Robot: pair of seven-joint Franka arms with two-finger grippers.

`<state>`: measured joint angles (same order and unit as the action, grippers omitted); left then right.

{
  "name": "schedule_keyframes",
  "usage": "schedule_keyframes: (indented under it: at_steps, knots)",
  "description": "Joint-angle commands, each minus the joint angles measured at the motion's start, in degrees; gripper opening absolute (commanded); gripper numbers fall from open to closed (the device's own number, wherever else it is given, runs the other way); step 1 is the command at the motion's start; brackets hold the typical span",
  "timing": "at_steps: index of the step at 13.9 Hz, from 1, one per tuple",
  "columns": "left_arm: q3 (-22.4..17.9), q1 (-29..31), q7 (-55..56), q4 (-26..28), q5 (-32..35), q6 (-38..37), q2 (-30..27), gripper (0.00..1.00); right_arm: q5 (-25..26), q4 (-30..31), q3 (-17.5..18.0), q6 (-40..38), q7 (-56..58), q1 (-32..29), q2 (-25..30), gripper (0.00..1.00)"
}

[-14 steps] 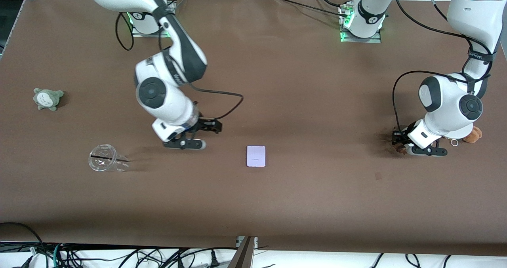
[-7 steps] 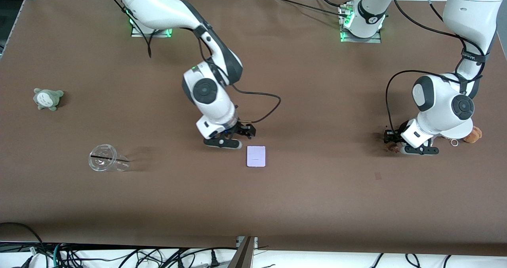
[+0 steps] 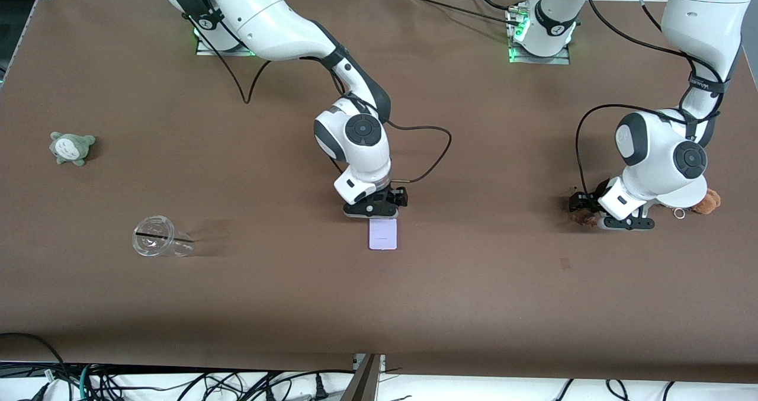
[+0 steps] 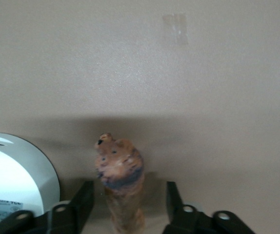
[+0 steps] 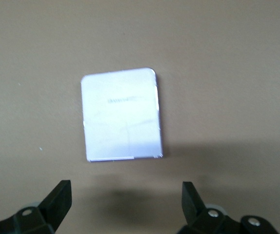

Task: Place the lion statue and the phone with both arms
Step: 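Lower the right gripper onto the white phone and grasp it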

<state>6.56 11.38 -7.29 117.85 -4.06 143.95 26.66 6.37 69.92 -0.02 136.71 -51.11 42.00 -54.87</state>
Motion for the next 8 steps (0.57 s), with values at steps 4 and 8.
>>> schedule_keyframes:
  at_steps: [4, 8]
  knots:
    - [1.96, -0.31, 3.07, -5.59, -1.21, -11.03, -4.24, 1.00, 1.89, -4.17, -1.30, 5.67, -1.36, 0.63, -5.24, 1.00]
    - [1.79, -0.31, 3.25, -15.17, -0.42, -22.72, -4.16, 1.00, 6.63, -5.41, -1.48, 5.85, 0.92, 0.72, -5.95, 1.00]
